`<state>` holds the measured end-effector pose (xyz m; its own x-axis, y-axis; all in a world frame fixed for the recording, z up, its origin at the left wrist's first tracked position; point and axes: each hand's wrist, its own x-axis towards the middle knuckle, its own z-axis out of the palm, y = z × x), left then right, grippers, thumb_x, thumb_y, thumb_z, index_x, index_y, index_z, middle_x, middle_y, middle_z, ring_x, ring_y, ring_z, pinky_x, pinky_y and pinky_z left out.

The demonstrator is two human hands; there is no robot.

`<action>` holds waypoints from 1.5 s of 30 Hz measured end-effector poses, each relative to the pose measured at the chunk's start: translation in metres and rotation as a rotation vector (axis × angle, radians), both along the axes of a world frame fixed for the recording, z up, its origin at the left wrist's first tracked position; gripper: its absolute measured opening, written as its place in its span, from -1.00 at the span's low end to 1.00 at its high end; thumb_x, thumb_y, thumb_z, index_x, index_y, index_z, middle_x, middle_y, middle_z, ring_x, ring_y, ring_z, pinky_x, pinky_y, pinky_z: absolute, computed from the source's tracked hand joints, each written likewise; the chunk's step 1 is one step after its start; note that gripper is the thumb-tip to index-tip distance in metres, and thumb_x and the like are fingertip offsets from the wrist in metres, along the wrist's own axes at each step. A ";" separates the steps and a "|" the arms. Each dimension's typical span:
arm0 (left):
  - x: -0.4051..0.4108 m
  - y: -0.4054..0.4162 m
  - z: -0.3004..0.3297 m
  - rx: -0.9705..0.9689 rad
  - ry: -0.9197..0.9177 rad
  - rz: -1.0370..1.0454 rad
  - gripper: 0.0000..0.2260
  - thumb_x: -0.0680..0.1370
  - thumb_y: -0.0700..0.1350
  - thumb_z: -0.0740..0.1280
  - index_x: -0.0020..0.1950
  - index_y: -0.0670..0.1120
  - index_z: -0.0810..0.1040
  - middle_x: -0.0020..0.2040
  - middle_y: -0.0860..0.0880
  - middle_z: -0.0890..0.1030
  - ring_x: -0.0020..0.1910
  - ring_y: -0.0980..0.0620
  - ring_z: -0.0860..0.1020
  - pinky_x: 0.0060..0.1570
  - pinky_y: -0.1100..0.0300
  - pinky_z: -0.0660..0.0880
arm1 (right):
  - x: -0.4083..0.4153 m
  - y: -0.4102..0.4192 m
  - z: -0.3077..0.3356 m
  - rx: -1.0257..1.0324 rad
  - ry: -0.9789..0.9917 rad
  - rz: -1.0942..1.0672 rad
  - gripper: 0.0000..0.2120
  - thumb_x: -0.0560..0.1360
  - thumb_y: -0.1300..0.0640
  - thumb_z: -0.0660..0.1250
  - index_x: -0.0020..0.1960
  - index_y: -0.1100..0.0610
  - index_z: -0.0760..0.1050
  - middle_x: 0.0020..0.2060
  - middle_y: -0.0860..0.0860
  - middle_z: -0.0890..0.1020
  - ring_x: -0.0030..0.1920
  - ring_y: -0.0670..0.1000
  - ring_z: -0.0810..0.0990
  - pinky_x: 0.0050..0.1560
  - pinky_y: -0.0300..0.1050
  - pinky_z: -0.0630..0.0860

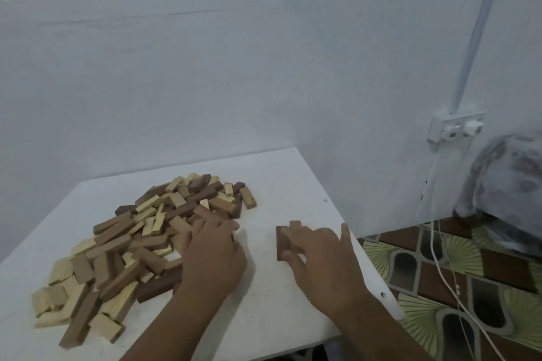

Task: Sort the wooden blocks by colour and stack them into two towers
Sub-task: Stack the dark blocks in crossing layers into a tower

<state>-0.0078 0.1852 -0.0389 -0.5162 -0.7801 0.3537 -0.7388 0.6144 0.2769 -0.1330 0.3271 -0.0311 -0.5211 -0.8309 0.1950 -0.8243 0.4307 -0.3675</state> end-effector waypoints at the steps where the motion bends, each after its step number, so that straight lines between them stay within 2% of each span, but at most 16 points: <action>1: 0.003 0.000 -0.003 0.013 -0.017 -0.020 -0.66 0.57 -0.11 0.21 0.30 0.13 0.53 0.31 0.15 0.49 0.33 0.09 0.38 0.35 0.08 0.16 | 0.002 -0.003 0.001 0.036 0.031 0.018 -0.68 0.65 -0.10 0.12 0.39 -0.16 0.37 0.33 -0.23 0.45 0.33 -0.03 0.43 0.53 0.22 -0.19; 5: 0.000 0.006 -0.006 0.027 0.054 -0.184 -0.73 0.57 -0.21 0.25 0.15 0.06 0.63 0.20 0.14 0.58 0.26 0.11 0.47 0.38 0.10 0.26 | 0.002 -0.016 -0.004 0.072 0.091 -0.013 -0.69 0.66 -0.08 0.07 0.36 -0.18 0.41 0.29 -0.21 0.48 0.27 -0.01 0.46 0.54 0.21 -0.18; 8: -0.010 0.005 -0.007 0.028 0.084 -0.330 -0.84 0.45 -0.17 0.34 -0.10 0.09 0.64 -0.06 0.18 0.62 0.02 0.16 0.56 0.22 0.03 0.44 | -0.007 -0.023 -0.011 0.016 0.085 -0.035 -0.73 0.66 -0.04 0.12 0.29 -0.16 0.50 0.17 -0.19 0.57 0.16 -0.02 0.52 0.53 0.07 0.08; 10: -0.016 -0.001 -0.007 0.070 0.140 -0.411 -0.87 0.41 -0.18 0.40 -0.18 0.06 0.65 -0.12 0.16 0.63 -0.06 0.17 0.57 0.10 0.15 0.47 | -0.011 -0.026 -0.011 -0.036 0.077 -0.037 -0.76 0.63 -0.01 0.20 0.20 -0.15 0.59 0.08 -0.16 0.63 0.05 -0.02 0.53 0.30 -0.09 0.35; 12: -0.021 -0.005 -0.002 0.132 0.172 -0.488 -0.87 0.41 -0.21 0.42 -0.20 0.02 0.68 -0.14 0.13 0.64 -0.09 0.18 0.56 0.03 0.27 0.45 | -0.013 -0.029 -0.010 -0.085 -0.022 -0.056 -0.81 0.56 0.05 0.31 0.09 -0.08 0.66 0.02 -0.10 0.66 0.02 -0.01 0.54 0.09 -0.14 0.46; 14: -0.024 -0.006 0.003 0.144 0.203 -0.531 -0.88 0.41 -0.19 0.42 -0.20 0.03 0.69 -0.15 0.15 0.64 -0.10 0.21 0.56 0.00 0.32 0.45 | -0.015 -0.034 -0.011 -0.099 -0.161 -0.078 -0.85 0.50 0.12 0.38 0.02 0.03 0.69 0.00 -0.04 0.66 0.02 -0.01 0.58 0.07 -0.13 0.50; 20: -0.030 -0.012 0.001 0.181 0.196 -0.575 -0.86 0.45 -0.18 0.40 -0.21 0.04 0.70 -0.19 0.15 0.67 -0.14 0.20 0.58 -0.03 0.26 0.49 | -0.016 -0.044 -0.011 -0.089 -0.333 -0.165 -0.82 0.47 0.22 0.40 0.06 0.22 0.64 0.04 0.06 0.64 0.01 -0.01 0.60 0.02 -0.22 0.46; 24: -0.034 -0.016 -0.002 0.216 0.252 -0.628 -0.77 0.38 -0.31 0.38 -0.27 0.02 0.70 -0.27 0.13 0.66 -0.19 0.16 0.59 -0.16 0.27 0.49 | -0.014 -0.043 -0.008 -0.164 -0.374 -0.109 -0.84 0.49 0.28 0.36 0.04 0.21 0.67 -0.12 -0.05 0.55 -0.21 -0.21 0.51 -0.23 -0.50 0.37; 28: -0.039 -0.014 0.000 0.291 0.282 -0.631 -0.81 0.35 -0.32 0.39 -0.32 -0.03 0.66 -0.33 0.09 0.64 -0.24 0.12 0.57 -0.21 0.21 0.49 | -0.024 -0.052 0.000 0.078 -0.421 -0.095 -0.78 0.53 0.30 0.32 0.14 0.24 0.63 -0.06 0.10 0.57 -0.01 0.04 0.57 -0.27 -0.34 0.31; 31: -0.041 -0.015 -0.002 0.360 0.286 -0.627 -0.83 0.36 -0.31 0.40 -0.30 -0.05 0.68 -0.32 0.04 0.65 -0.25 0.08 0.58 -0.18 0.10 0.50 | -0.021 -0.044 -0.003 -0.087 -0.359 -0.102 -0.82 0.48 0.34 0.37 0.02 0.20 0.69 0.01 0.18 0.66 0.05 0.12 0.61 -0.03 -0.22 0.43; 33: -0.043 -0.015 -0.004 0.370 0.302 -0.623 -0.81 0.37 -0.31 0.39 -0.31 -0.04 0.69 -0.32 0.04 0.66 -0.25 0.07 0.60 -0.18 0.06 0.52 | -0.023 -0.044 -0.001 -0.092 -0.332 -0.072 -0.80 0.49 0.32 0.36 0.05 0.18 0.70 0.02 0.16 0.66 0.04 0.12 0.60 0.00 -0.18 0.40; 36: -0.043 -0.015 -0.002 0.382 0.285 -0.620 -0.81 0.40 -0.27 0.41 -0.27 0.01 0.72 -0.29 0.12 0.68 -0.19 0.14 0.62 -0.14 0.16 0.54 | -0.032 -0.051 0.004 0.114 -0.262 0.021 -0.75 0.58 0.22 0.28 0.21 0.15 0.63 0.03 0.12 0.58 -0.03 -0.04 0.44 -0.19 -0.27 0.28; 38: -0.044 -0.016 -0.001 0.395 0.295 -0.616 -0.82 0.40 -0.25 0.43 -0.26 0.03 0.72 -0.27 0.14 0.68 -0.18 0.18 0.62 -0.12 0.19 0.55 | -0.037 -0.054 0.004 0.140 -0.220 0.038 -0.75 0.60 0.18 0.26 0.23 0.13 0.61 0.00 0.05 0.52 -0.02 -0.08 0.38 -0.23 -0.32 0.26; 41: -0.046 -0.019 -0.002 0.383 0.303 -0.618 -0.82 0.39 -0.25 0.42 -0.28 0.04 0.71 -0.27 0.12 0.68 -0.18 0.16 0.62 -0.12 0.14 0.55 | -0.037 -0.058 0.003 0.150 -0.215 0.031 -0.75 0.60 0.19 0.26 0.23 0.13 0.61 0.09 0.12 0.59 -0.02 -0.07 0.40 -0.20 -0.37 0.29; 43: -0.048 -0.021 -0.003 0.382 0.296 -0.616 -0.82 0.39 -0.23 0.41 -0.27 0.04 0.71 -0.27 0.12 0.68 -0.18 0.15 0.62 -0.11 0.12 0.56 | -0.034 -0.058 0.006 0.182 -0.237 0.005 -0.74 0.60 0.19 0.26 0.24 0.15 0.60 0.21 0.15 0.59 0.01 -0.02 0.46 -0.08 -0.24 0.33; 45: -0.048 -0.023 -0.004 0.376 0.296 -0.619 -0.82 0.39 -0.23 0.41 -0.27 0.05 0.71 -0.28 0.11 0.68 -0.18 0.13 0.62 -0.12 0.10 0.55 | -0.033 -0.057 0.007 0.141 -0.227 -0.017 -0.76 0.59 0.20 0.29 0.20 0.15 0.63 0.18 0.15 0.61 0.05 0.02 0.54 0.03 -0.19 0.36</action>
